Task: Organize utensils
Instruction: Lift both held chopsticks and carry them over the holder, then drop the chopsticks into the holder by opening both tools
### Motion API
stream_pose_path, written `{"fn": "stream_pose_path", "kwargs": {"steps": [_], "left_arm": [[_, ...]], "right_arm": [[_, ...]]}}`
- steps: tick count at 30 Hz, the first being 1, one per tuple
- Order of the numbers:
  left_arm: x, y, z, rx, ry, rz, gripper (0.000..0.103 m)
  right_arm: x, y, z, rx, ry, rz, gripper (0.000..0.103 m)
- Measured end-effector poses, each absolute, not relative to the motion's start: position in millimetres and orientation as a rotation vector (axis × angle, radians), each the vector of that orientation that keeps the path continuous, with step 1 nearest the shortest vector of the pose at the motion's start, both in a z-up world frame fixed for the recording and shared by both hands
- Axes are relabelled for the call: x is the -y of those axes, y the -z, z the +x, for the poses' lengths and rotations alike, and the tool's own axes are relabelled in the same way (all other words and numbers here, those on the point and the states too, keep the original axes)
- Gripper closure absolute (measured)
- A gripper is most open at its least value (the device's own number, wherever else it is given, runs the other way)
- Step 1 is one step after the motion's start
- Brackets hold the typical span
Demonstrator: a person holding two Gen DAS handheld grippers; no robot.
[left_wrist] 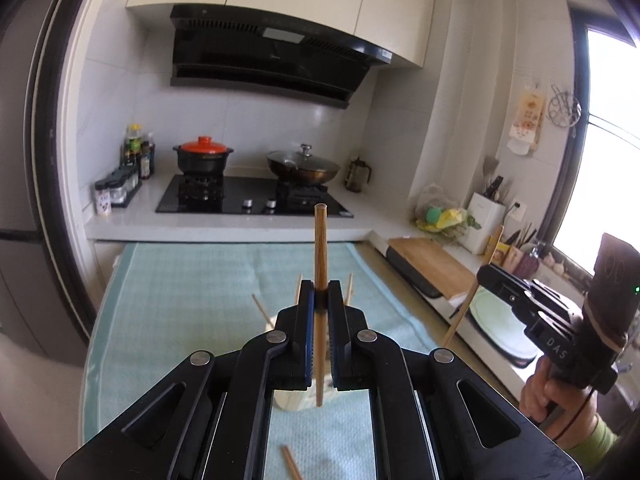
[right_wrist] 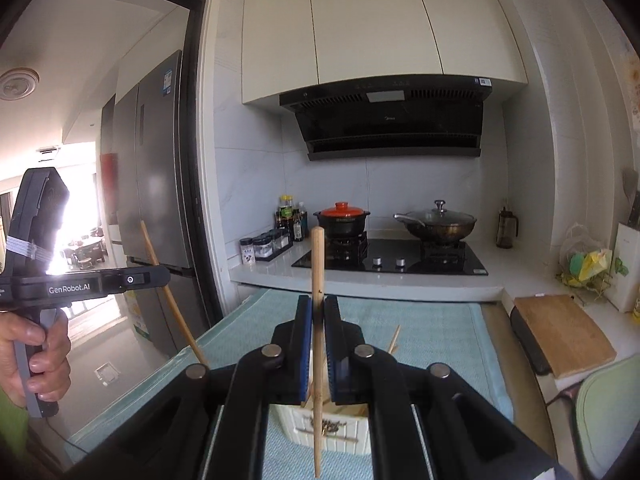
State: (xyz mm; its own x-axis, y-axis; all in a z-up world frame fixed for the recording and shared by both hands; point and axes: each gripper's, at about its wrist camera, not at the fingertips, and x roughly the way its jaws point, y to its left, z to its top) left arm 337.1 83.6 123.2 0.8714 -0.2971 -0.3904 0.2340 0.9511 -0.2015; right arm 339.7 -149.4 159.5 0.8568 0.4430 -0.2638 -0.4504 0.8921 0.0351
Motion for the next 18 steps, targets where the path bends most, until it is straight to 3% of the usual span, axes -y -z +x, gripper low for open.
{"fn": "stream_pose_path", "kwargs": {"steps": [7, 18], "left_arm": [[-56.6, -113.0, 414.9, -0.493, 0.268, -0.117, 0.099], [-23.4, -12.4, 499.6, -0.782, 0.274, -0.106, 0.098]], "right_arm": [[134.4, -163.2, 416.6, -0.248, -0.443, -0.007, 0.097], [125.2, -50.6, 514.4, -0.62, -0.448, 0.038, 0.095]]}}
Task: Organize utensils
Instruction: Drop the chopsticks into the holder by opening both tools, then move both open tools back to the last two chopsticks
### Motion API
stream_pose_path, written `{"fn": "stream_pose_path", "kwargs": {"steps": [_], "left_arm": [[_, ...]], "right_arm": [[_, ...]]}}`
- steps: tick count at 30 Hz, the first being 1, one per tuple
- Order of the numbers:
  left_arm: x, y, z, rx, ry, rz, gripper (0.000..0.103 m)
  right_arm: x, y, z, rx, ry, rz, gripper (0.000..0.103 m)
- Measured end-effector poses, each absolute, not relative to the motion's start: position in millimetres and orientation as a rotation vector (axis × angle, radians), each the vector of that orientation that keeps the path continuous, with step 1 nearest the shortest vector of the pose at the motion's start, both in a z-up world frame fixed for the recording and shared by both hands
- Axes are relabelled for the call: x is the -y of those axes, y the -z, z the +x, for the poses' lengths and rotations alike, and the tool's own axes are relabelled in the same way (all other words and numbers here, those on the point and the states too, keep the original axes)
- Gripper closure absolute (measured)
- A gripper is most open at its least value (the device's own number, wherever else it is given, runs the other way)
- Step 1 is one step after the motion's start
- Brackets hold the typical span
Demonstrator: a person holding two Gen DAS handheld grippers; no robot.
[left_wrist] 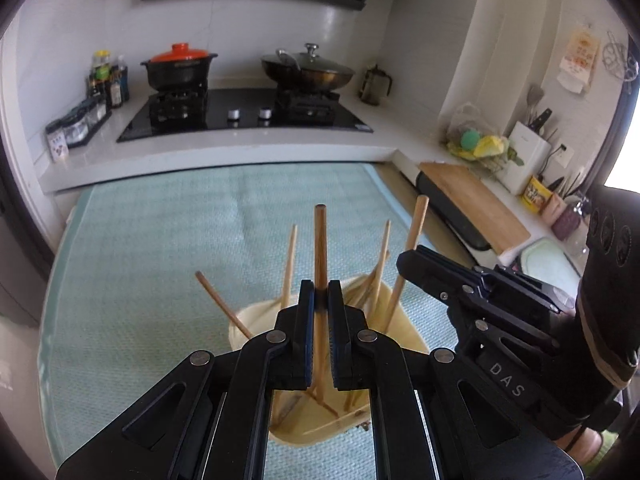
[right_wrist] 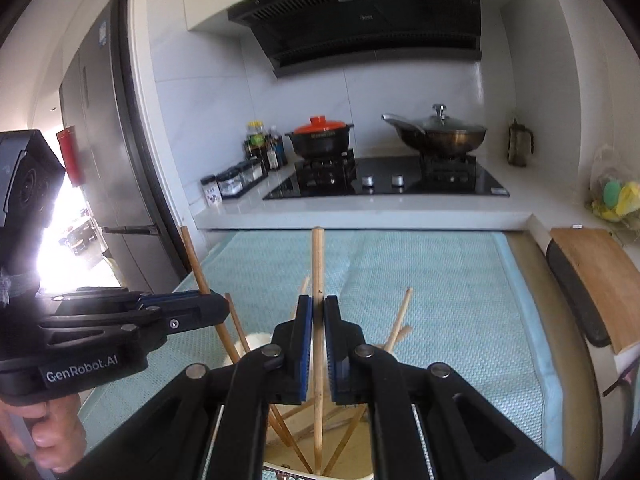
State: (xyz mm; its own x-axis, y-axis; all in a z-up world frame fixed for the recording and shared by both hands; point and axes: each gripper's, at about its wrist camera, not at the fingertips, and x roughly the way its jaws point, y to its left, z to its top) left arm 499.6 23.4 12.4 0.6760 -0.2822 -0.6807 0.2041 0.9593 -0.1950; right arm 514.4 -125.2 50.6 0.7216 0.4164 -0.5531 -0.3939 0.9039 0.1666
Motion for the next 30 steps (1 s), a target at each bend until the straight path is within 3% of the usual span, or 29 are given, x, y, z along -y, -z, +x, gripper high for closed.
{"fn": "stream_pose_path", "kwargs": {"steps": [2, 4, 5, 6, 14, 18, 23, 30], "left_arm": [[-19.7, -2.3, 504.8, -0.803, 0.264, -0.09, 0.093], [-20.3, 0.6, 500.8, -0.805, 0.258, -0.082, 0.078], [-22.4, -0.4, 495.9, -0.797, 0.252, -0.084, 0.065], [-24.4, -3.2, 490.8, -0.786, 0.247, -0.088, 0.054], [-46.1, -10.4, 406.5, -0.777, 0.21, -0.011, 0.031], [-64.4, 11.1, 340.8, -0.816, 0.13, 0.089, 0.019], [-67.3, 83.2, 277.3, -0.962, 0.12, 0.007, 0.016], [-46.1, 161.0, 259.0, -1.047, 0.079, -0.046, 0.017]], "right_arm": [[129.1, -35.7, 523.8, -0.665, -0.44, 0.064, 0.093], [134.6, -30.7, 525.1, -0.667, -0.409, 0.07, 0.078], [137.9, -32.2, 523.0, -0.656, -0.403, 0.08, 0.064], [142.1, -34.6, 519.0, -0.641, -0.398, 0.091, 0.059], [159.8, -57.5, 447.6, -0.572, -0.401, 0.034, 0.059], [172.4, -55.3, 381.3, -0.553, -0.421, -0.009, 0.053], [188.5, -24.9, 296.3, -0.548, -0.363, -0.035, 0.053], [201.3, 20.5, 213.3, -0.602, -0.284, -0.032, 0.053]]}}
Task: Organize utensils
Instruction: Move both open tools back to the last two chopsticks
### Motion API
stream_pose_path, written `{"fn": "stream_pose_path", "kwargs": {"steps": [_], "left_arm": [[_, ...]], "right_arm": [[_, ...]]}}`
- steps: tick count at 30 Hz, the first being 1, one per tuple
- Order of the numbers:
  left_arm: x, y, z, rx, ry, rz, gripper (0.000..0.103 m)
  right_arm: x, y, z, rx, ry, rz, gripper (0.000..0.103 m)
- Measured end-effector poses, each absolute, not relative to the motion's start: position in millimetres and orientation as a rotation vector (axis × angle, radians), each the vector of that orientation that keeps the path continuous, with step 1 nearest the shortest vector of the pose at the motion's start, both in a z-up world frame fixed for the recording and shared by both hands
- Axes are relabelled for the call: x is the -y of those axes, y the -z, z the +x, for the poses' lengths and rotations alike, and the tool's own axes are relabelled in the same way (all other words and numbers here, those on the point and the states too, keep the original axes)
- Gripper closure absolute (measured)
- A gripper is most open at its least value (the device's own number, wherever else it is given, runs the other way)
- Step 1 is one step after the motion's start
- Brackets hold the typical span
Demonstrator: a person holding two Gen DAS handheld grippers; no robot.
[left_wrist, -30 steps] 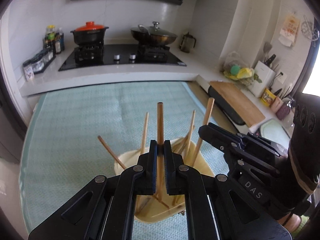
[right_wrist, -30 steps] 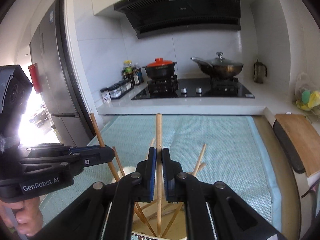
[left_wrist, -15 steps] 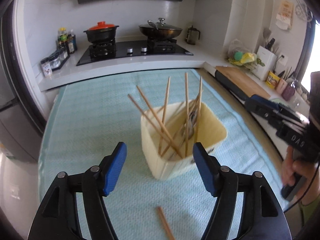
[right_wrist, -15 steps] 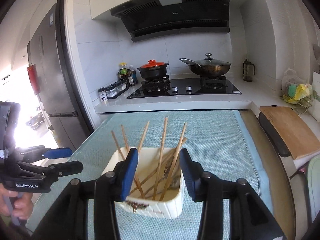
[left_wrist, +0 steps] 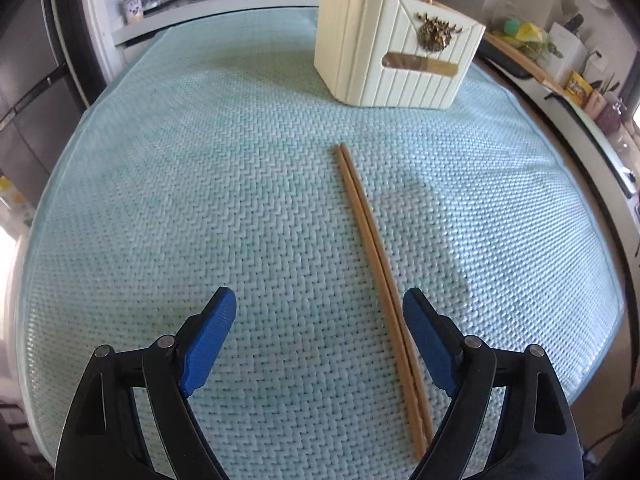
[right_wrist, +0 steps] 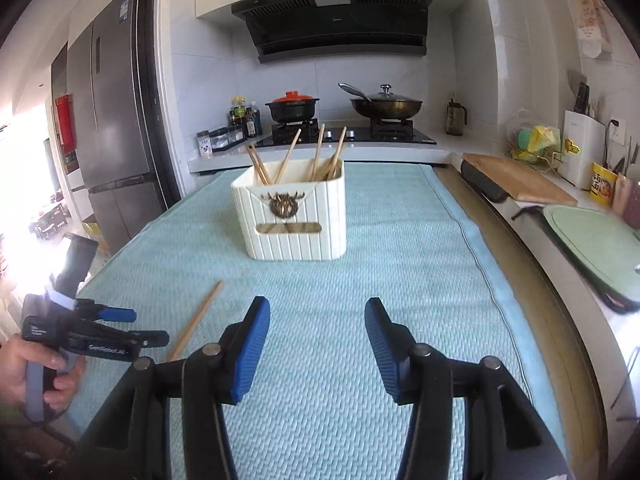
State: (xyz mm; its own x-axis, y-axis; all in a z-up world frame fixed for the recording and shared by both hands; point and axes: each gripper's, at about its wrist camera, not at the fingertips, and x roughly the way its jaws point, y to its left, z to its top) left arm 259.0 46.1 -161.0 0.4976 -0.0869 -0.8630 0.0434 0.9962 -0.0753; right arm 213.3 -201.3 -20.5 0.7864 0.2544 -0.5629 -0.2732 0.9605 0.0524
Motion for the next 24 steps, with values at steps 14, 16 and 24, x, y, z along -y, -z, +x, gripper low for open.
{"fn": "stream_pose_path", "kwargs": {"steps": [14, 16, 24], "left_arm": [[-49.2, 171.5, 262.5, -1.039, 0.05, -0.038, 0.011], [-50.8, 171.8, 266.4, -1.043, 0.034, -0.046, 0.011], [-49.5, 174.0, 267.0, -1.049, 0.033, -0.027, 0.011]], "right_arm": [[218.1, 18.8, 200.4, -0.587, -0.231, -0.019, 0.053], [216.8, 20.3, 201.8, -0.591, -0.236, -0.012, 0.053], [213.9, 20.8, 195.7, -0.583, -0.241, -0.015, 0.053]]}}
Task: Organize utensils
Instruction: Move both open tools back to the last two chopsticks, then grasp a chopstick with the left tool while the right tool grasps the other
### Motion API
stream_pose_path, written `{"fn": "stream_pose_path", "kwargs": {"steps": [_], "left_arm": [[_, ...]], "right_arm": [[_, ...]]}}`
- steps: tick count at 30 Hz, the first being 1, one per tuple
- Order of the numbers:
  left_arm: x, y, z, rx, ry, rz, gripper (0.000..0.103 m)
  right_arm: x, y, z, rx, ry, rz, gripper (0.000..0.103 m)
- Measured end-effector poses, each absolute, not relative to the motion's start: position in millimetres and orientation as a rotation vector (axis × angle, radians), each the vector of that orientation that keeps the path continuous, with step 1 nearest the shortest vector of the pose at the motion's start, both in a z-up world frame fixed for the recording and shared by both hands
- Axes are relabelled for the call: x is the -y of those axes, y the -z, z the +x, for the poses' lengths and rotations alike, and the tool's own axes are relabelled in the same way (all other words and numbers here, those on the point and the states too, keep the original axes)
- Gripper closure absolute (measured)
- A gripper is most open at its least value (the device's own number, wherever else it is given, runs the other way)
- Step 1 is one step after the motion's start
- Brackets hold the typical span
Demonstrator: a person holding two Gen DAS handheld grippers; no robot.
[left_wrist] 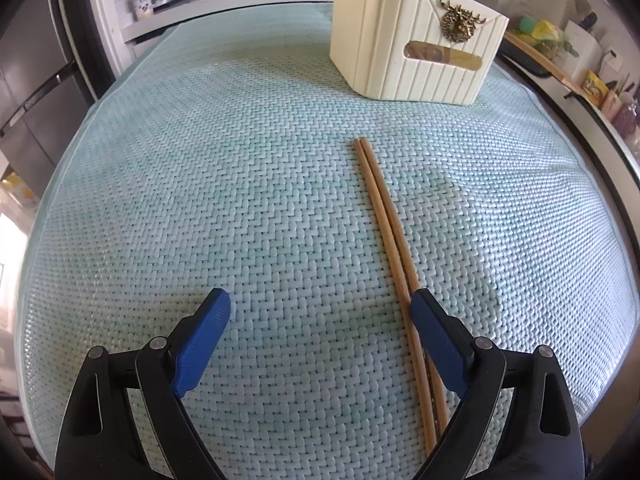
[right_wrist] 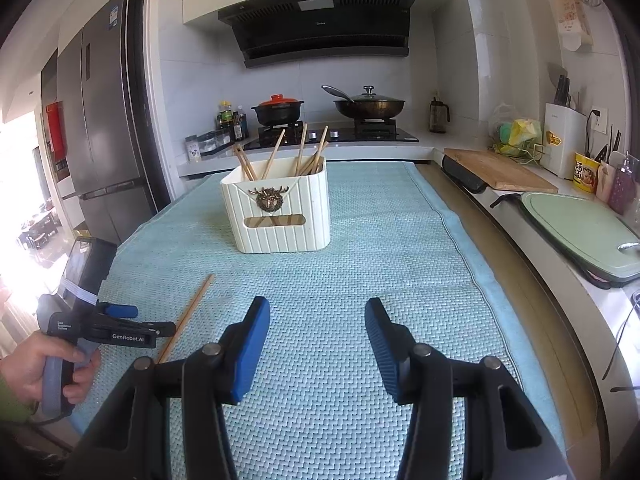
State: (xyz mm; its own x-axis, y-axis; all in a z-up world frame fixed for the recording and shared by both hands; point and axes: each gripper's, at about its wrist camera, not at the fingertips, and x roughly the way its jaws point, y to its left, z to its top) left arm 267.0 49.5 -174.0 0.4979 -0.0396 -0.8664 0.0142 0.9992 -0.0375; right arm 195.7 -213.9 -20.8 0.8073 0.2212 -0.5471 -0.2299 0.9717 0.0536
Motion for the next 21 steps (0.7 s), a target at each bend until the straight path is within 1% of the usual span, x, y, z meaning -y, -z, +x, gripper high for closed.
{"fn": "stream_pose_path", "kwargs": {"steps": [1, 2, 5, 8, 11, 13, 21], "left_arm": [[-44.0, 176.2, 266.6, -1.058, 0.024, 0.011, 0.011], [-38.8, 176.5, 264.9, -1.041, 0.022, 0.044, 0.009], [-32.1, 177.8, 266.7, -1.044, 0.037, 0.023, 0.009], [-11.5, 176.1, 276.7, -1.04, 0.07, 0.035, 0.01], [20.2, 169.2, 279.6, -1.025, 0.14, 0.127, 0.011], [25.1, 164.9, 276.4, -0.997, 0.093, 0.175, 0.012], [-25.7, 173.2, 274.0, -1.038, 0.025, 0.05, 0.011]], "right_arm": [[214.4, 20.9, 195.3, -0.582, -0.239, -0.017, 0.053], [215.4, 20.9, 195.5, -0.582, -0.238, -0.013, 0.053], [217.9, 20.5, 195.7, -0.584, -0.234, 0.003, 0.053], [218.0, 19.2, 193.5, -0.575, -0.227, 0.001, 0.053], [218.6, 18.4, 193.2, -0.569, -0.224, 0.01, 0.053], [219.5, 17.2, 192.4, -0.567, -0.221, 0.015, 0.053], [227.4, 22.7, 192.9, -0.576, -0.199, 0.014, 0.053]]}}
